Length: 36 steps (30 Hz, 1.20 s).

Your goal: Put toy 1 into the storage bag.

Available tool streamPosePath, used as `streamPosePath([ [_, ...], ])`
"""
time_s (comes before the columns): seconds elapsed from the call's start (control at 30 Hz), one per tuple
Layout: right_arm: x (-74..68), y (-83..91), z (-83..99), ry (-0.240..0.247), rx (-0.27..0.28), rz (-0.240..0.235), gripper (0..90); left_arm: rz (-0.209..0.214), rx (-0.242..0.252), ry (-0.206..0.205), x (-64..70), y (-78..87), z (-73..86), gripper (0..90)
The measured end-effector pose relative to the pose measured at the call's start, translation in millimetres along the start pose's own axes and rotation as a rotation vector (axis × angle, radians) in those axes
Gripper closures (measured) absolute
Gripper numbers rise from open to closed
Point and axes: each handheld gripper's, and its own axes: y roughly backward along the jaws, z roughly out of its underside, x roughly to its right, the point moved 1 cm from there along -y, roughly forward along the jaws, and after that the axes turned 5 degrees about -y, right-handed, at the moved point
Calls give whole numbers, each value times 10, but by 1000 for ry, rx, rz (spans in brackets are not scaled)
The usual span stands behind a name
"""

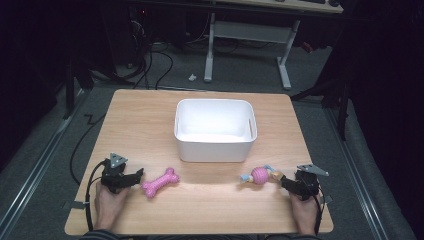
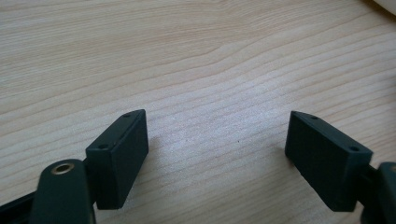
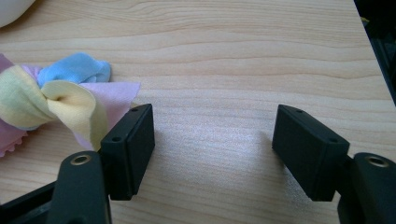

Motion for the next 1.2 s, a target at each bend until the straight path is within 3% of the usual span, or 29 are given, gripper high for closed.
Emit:
streamPosePath([
  [0.37,3,3,1,9,-2,-2,299,5,-9,-2,8,4,6,157],
  [0.63,2,3,1,10,-1,-3,299,-4,-24,14,-2,23,-5,183],
  [0.9,1,3,2,9,-1,-3,300,23,-8,21,-16,52,16,219],
  [1.03,1,2,2,9,1,-4,299,76,-5,44,-45,106,13,259],
  [1.2,-3,5,4,6,0,-4,299,92,0,44,-44,150,5,256],
])
